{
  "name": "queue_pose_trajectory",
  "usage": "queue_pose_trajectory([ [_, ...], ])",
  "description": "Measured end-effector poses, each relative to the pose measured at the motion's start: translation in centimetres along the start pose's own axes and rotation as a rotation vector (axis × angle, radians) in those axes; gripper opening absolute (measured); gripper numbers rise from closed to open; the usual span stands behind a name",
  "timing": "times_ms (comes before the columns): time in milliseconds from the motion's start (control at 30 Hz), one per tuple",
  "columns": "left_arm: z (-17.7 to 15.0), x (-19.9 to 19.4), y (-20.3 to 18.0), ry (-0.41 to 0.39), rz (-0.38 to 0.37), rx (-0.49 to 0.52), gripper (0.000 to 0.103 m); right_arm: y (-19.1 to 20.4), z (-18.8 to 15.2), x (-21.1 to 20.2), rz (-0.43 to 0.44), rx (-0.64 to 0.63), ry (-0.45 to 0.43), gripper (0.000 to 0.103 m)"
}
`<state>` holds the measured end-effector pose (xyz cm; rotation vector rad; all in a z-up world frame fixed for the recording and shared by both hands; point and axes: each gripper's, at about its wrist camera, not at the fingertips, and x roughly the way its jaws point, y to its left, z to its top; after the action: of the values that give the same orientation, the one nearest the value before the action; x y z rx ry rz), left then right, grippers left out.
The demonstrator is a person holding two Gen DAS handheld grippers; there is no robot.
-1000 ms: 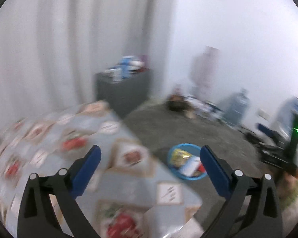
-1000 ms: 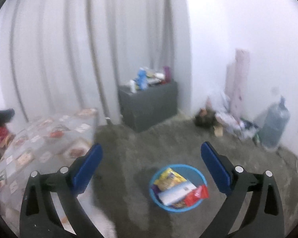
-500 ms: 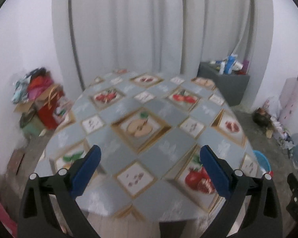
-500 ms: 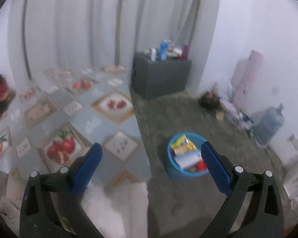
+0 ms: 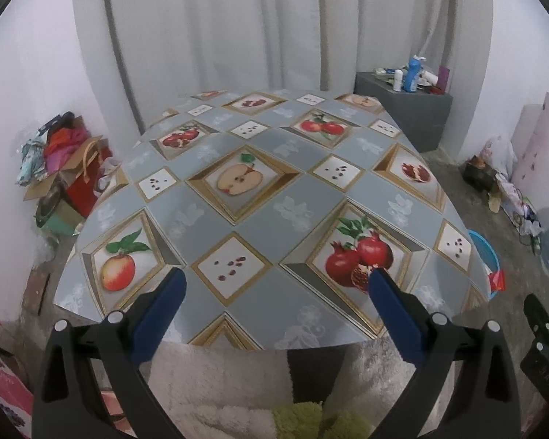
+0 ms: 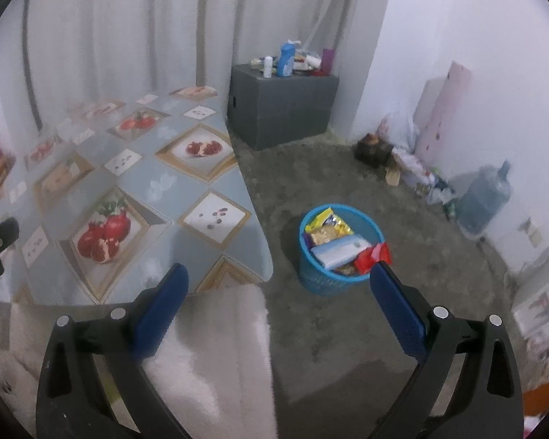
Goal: Collect trash
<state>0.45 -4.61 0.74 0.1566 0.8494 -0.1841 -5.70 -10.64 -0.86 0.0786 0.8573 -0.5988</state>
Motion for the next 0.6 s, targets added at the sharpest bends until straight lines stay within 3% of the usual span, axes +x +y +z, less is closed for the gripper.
queue_pose_trajectory([
  [600,-0.3,-0.4,1.1,0.001,0.032,-0.010,0.098,0.4,0.3,-0.2,-0.012,-0.023,-0.003,0.095],
])
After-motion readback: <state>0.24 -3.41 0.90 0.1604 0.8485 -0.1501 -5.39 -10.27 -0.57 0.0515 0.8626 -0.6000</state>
